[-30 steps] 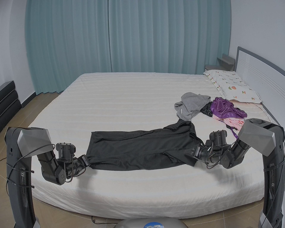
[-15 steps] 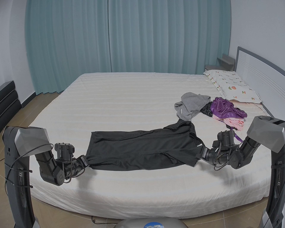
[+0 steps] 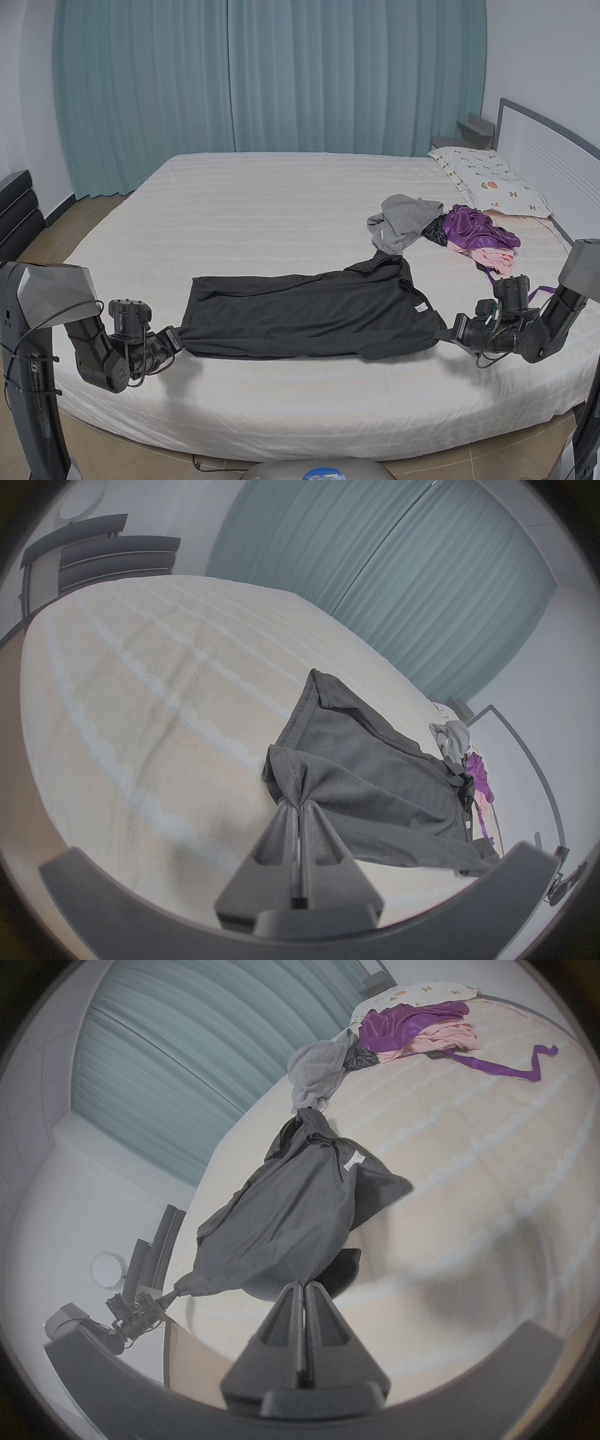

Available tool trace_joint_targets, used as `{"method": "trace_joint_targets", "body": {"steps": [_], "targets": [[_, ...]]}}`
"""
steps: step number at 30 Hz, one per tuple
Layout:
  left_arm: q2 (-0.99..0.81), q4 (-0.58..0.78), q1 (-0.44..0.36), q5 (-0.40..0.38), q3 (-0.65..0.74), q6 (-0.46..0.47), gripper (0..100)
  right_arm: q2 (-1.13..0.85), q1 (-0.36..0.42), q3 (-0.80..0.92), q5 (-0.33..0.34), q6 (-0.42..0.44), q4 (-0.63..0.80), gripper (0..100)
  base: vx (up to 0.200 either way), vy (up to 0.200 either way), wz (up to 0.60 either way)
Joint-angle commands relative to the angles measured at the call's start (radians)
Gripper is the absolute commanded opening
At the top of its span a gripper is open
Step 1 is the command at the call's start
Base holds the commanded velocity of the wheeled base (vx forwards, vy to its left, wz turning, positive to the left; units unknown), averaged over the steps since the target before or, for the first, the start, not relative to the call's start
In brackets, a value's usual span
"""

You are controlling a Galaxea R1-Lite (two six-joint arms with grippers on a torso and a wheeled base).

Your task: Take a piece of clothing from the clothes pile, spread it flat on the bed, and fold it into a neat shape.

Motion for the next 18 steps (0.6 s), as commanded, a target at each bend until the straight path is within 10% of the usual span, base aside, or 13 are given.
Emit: {"method": "trace_joint_targets", "body": {"steps": [1,18], "targets": [[-0.065,0.000,0.000,-0.001,0.046,0.005,0,-0.154,-0.061,0.111,0.042,0.000,-0.010,0,0.000,0.000,0.00],[-0.252,0.158,-0.014,-0.003,0.193,0.114,0,-0.384,-0.145,0.377,0.061,-0.075,-0.002,0,0.000,0.000,0.00]]}}
